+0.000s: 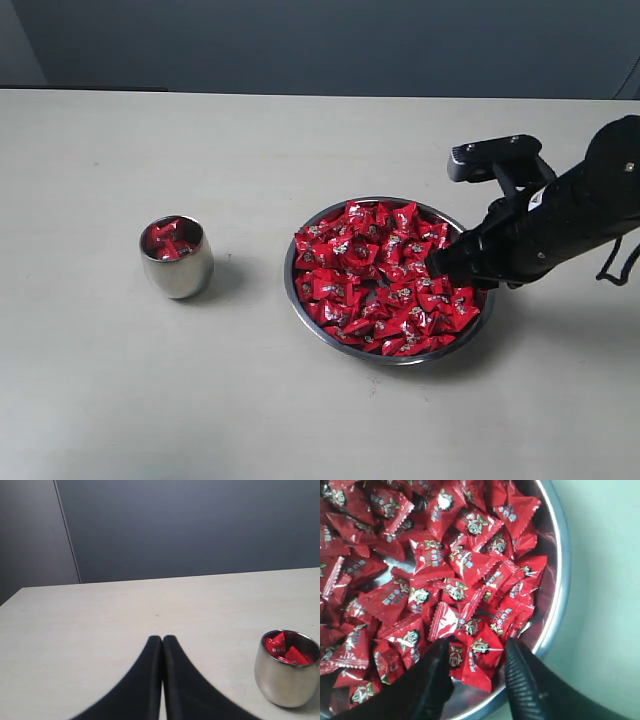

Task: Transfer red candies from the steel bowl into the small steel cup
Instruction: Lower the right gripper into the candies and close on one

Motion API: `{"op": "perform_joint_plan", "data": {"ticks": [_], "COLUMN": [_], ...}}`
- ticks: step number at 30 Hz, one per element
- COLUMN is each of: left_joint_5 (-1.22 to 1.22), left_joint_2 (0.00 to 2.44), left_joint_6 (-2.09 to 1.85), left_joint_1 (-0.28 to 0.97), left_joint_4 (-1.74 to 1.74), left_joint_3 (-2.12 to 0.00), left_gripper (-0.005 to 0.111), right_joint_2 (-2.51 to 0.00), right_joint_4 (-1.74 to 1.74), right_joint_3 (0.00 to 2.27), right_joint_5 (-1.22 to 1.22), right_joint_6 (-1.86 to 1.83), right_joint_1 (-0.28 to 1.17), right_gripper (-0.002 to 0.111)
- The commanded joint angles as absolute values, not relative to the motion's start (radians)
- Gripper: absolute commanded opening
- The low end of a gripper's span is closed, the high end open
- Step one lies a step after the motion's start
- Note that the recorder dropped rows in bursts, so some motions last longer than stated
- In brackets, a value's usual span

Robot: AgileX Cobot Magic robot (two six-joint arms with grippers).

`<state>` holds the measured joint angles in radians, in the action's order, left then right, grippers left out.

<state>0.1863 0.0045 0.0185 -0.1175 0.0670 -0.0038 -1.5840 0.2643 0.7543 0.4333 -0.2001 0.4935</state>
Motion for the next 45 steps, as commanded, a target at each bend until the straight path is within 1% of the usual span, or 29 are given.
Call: {"op": "perform_joint_plan", "data": {"ticks": [1, 16, 36, 45], "left_joint_5": [0.181, 0.181, 0.181, 0.181], "left_joint_2": [0.000, 0.000, 0.000, 0.000], "left_joint_6": [0.020, 0.020, 0.020, 0.020], "left_joint_1": [-0.118, -0.118, -0.118, -0.118], "left_joint_4": [0.068, 0.068, 0.068, 0.068], "left_joint_3": [0.000, 0.000, 0.000, 0.000], "left_gripper": [0.000, 0.000, 0.000, 0.000], "right_joint_2": [-1.633, -1.750, -1.775, -1.799], "right_joint_4": [0.274, 0.255, 0.236, 0.234], "right_joint_3": [0.756, 0.814, 0.814, 0.814], "right_joint_5": [0.407, 0.426, 0.531, 0.525], "right_joint_6": [-0.209, -0.210, -0.210, -0.222], "right_joint_1": [0.490, 0.490, 0.490, 0.543], "right_gripper": [0.037, 0.037, 0.037, 0.037]}}
